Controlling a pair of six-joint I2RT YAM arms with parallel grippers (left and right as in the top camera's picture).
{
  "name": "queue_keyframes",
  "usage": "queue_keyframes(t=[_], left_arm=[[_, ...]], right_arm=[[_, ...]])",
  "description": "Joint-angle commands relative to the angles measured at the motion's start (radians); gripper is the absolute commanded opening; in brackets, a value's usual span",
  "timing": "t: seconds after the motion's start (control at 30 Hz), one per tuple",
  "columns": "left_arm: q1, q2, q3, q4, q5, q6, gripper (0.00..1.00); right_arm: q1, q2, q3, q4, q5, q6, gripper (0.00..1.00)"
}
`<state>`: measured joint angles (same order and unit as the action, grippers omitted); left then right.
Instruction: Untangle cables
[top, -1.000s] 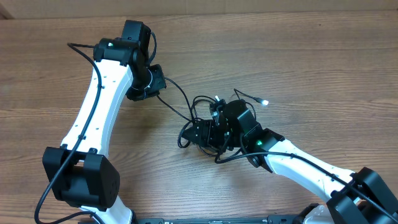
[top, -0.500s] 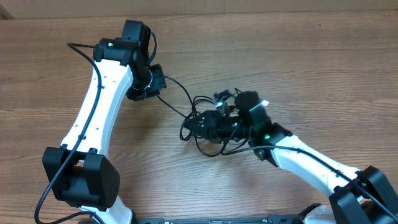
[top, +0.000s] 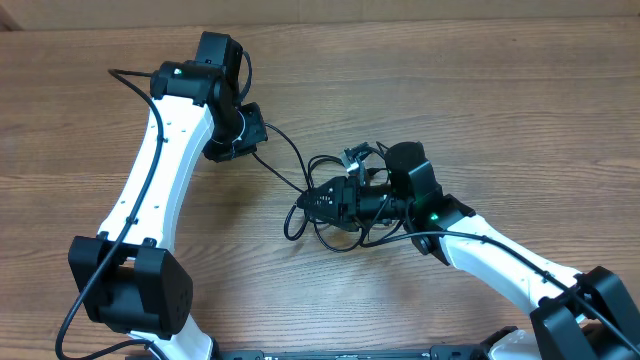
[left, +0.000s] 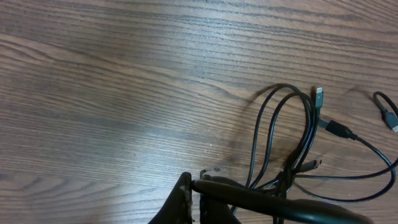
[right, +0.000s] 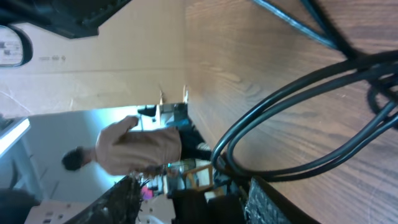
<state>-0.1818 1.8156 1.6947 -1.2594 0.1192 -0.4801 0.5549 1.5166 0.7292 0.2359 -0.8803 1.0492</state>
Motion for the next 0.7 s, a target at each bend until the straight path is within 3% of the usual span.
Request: queue_keyframes(t=[0.0, 0.2, 0.47, 0.57, 0.67], left_arm=[[0.002, -0.009, -0.016, 0.004, 0.012, -0.041, 0.04], [-0.009, -0.009, -0.033, 0.005, 0.014, -0.045, 0.04], [-0.018, -0.009, -0.034, 0.016, 0.092, -0.044, 0.04], [-0.022, -0.009, -0.034, 0.018, 0.091, -0.044, 0.04], [-0.022, -0.009, -0.034, 0.019, 0.086, -0.044, 0.04]], right_arm=[[0.056, -0.005, 0.006, -0.020, 0.147, 0.002, 0.62], [0.127, 0.005, 0.006, -0.118, 0.420, -0.002, 0.61], [0.139, 0.039, 0.006, -0.071, 0.447, -0.008, 0.56], [0.140, 0.046, 0.006, -0.088, 0.454, -0.017, 0.35], [0.140, 0.047, 0.005, -0.113, 0.483, -0.032, 0.04]])
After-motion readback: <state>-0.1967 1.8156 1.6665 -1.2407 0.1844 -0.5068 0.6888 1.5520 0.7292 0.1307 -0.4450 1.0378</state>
